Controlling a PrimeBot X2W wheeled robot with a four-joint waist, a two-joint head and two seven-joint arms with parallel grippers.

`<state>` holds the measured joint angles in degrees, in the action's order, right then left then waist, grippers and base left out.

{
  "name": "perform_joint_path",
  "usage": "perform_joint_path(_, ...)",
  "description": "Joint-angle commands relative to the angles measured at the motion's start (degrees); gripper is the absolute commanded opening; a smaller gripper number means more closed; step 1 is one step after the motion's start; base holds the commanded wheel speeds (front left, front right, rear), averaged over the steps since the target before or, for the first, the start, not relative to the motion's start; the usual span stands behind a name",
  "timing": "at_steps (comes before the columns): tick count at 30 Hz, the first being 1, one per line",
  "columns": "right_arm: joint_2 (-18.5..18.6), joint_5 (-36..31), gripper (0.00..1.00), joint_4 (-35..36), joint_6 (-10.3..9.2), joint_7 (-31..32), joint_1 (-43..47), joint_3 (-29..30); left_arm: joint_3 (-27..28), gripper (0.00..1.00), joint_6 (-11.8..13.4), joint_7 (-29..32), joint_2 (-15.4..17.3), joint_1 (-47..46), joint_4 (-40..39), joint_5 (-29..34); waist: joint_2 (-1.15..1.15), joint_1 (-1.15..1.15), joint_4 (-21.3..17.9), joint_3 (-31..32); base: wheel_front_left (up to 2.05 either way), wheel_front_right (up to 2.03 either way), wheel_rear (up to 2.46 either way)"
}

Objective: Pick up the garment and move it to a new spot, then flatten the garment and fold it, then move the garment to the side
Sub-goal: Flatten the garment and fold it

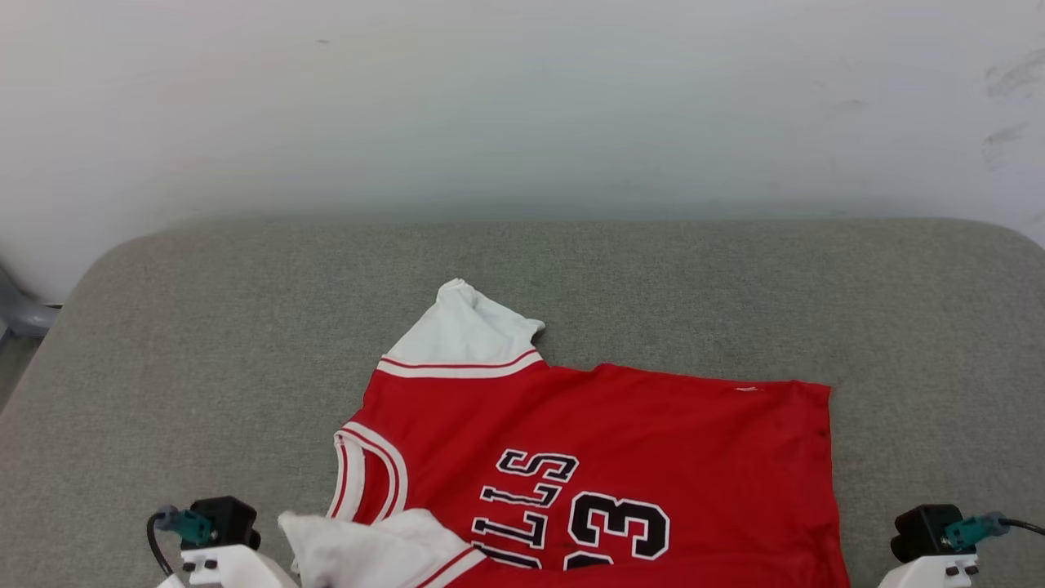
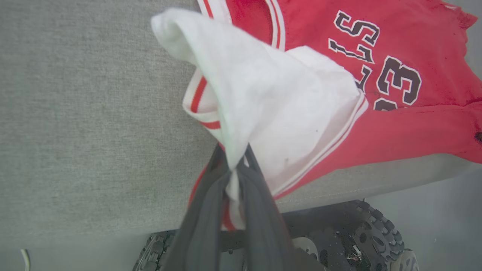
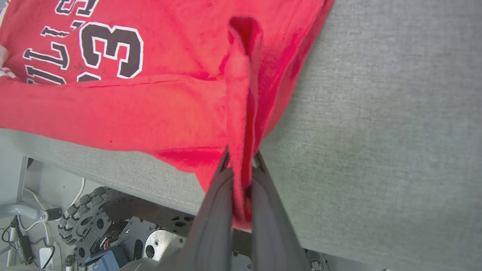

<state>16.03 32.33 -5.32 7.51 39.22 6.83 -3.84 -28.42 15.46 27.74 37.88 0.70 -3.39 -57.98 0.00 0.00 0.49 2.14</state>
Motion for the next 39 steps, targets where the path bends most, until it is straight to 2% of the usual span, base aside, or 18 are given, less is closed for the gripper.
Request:
perform_joint_path(1,-0.3,-0.1,0.00,0.6,-0.05,0.1,1.2,0.4,0.1,0.00,0.4,0.1,0.5,1.4,0.0,-0.3,0.00,0.00,0.0,0.4,0.00,0.00,0.00)
perform_joint_path(5,-1.2,-0.7,0.00,0.1,-0.05,-0.6,3.0,1.2,-0.6,0.00,0.0,-0.6,-1.2,3.2,1.3,-1.2,0.00,0.00,0.2,0.4,0.00,0.00,0.00)
perform_joint_path(9,-2.4,-1.4,0.00,-1.7,-0.05,-3.1,3.1,2.2,-0.6,0.00,-1.3,-2.8,-3.5,1.1,5.1,-1.0,0.00,0.00,0.5,-0.1,0.00,0.00,0.00)
perform_joint_path(10,-2.5,-1.6,0.09,-2.1,-0.05,-3.6,3.0,2.3,-0.6,0.00,-1.8,-3.2,-4.3,0.7,6.3,-1.3,0.00,0.00,0.5,-0.2,0.00,0.00,0.00)
perform_joint_path(11,-2.7,-1.7,0.44,-2.5,-0.05,-4.2,2.9,2.4,-0.8,0.09,-2.3,-3.4,-4.9,0.3,7.3,-1.4,0.00,0.00,0.5,-0.3,0.00,0.00,0.00)
perform_joint_path(12,-2.8,-1.8,0.78,-3.0,-0.05,-4.9,2.7,2.5,-0.7,0.44,-2.5,-4.2,-5.3,-0.4,8.3,-1.1,0.00,0.00,0.5,-0.4,0.00,0.00,0.00)
perform_joint_path(13,-2.9,-2.0,1.00,-3.0,-0.05,-5.9,2.5,2.7,-0.6,0.95,-2.7,-4.8,-5.7,-0.9,9.3,-0.9,0.00,0.00,0.5,-0.5,0.00,0.00,0.00)
perform_joint_path(14,-3.0,-2.1,1.00,-3.0,-0.05,-7.1,2.2,2.6,-0.7,1.00,-2.9,-5.2,-6.0,-1.2,10.0,-0.6,0.00,0.00,0.5,-0.6,0.00,0.00,0.00)
perform_joint_path(18,-3.6,-4.1,1.00,-1.6,-0.05,-14.7,1.0,3.2,0.2,1.00,-3.2,-8.9,-6.5,-3.2,11.6,1.3,0.00,0.00,0.1,-0.8,0.00,0.00,0.00)
perform_joint_path(23,-5.2,-8.4,1.00,-0.3,-0.05,-26.0,-1.1,5.1,2.3,1.00,-2.1,-16.2,-6.8,-5.9,11.9,4.9,0.00,0.00,-0.4,-1.3,0.00,0.00,0.00)
perform_joint_path(27,-6.0,-11.8,1.00,0.7,-0.05,-32.6,-2.9,6.2,3.1,1.00,-1.5,-20.2,-7.6,-8.2,11.9,6.9,0.00,0.00,-1.0,-2.0,0.00,0.00,0.00)
perform_joint_path(32,-6.6,-14.5,1.00,3.2,-0.05,-37.4,-6.3,6.8,3.4,1.00,-2.0,-24.3,-9.0,-12.6,11.9,9.5,0.00,0.00,-2.0,-5.0,0.00,0.00,0.00)
perform_joint_path(39,-6.9,-16.6,1.00,7.5,-0.05,-39.4,-12.3,6.3,3.6,1.00,-4.3,-24.7,-10.0,-22.5,14.6,10.6,0.00,0.00,-4.5,-13.3,0.00,0.00,0.00)
